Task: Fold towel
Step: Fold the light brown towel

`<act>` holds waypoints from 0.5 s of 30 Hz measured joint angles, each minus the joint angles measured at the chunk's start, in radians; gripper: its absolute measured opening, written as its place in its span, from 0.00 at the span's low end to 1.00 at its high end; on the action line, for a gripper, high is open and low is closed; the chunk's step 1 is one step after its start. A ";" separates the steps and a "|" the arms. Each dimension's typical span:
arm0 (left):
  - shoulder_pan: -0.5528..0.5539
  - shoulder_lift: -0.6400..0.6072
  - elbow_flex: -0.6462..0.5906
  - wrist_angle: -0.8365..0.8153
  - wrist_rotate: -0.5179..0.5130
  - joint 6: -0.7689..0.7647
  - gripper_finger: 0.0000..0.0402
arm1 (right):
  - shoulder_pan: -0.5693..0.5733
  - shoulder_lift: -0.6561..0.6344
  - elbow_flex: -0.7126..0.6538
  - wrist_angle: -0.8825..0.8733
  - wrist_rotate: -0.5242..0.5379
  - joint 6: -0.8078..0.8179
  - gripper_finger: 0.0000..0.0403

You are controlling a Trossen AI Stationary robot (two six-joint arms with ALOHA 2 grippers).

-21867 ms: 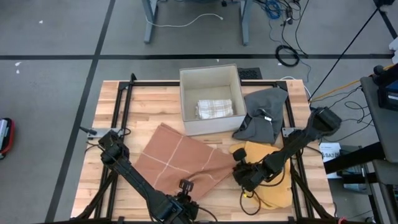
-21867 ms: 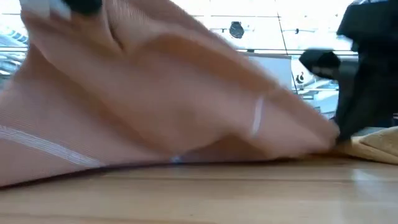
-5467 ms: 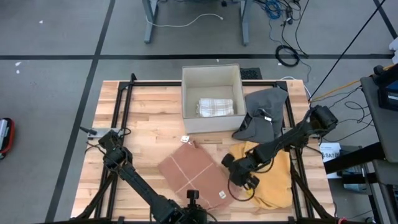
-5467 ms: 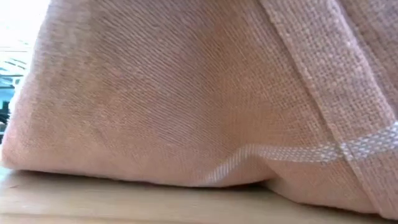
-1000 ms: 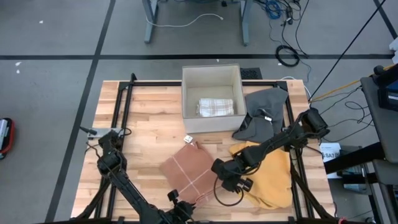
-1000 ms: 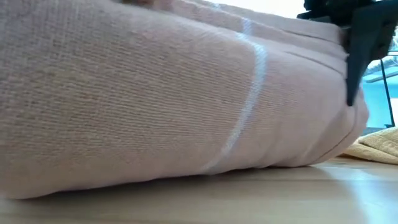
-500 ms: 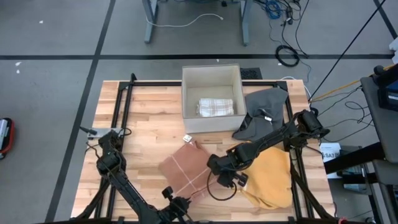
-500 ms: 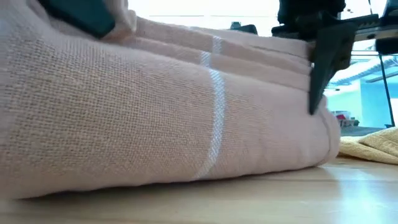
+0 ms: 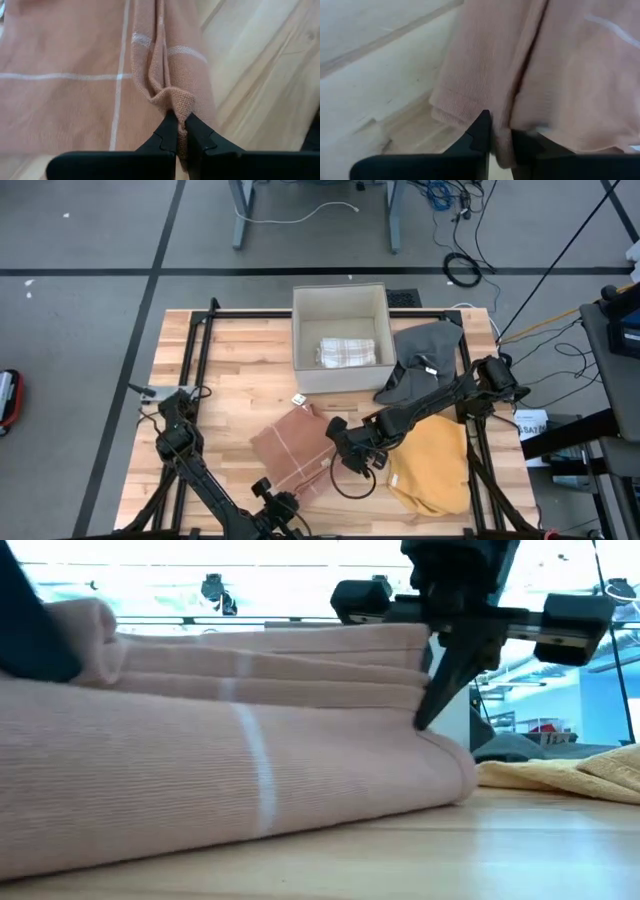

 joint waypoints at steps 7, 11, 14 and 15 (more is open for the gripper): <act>0.000 0.000 0.000 -0.043 0.032 -0.019 0.03 | -0.014 0.068 0.000 0.013 0.008 -0.008 0.13; -0.003 0.000 0.000 -0.079 0.053 -0.045 0.03 | -0.015 0.089 -0.001 0.001 0.095 0.016 0.23; -0.001 0.000 0.000 -0.102 0.052 -0.066 0.03 | -0.015 0.073 -0.001 -0.008 0.170 0.046 0.31; -0.001 0.000 0.000 -0.110 0.052 -0.069 0.03 | -0.015 0.061 -0.001 -0.007 0.182 0.057 0.33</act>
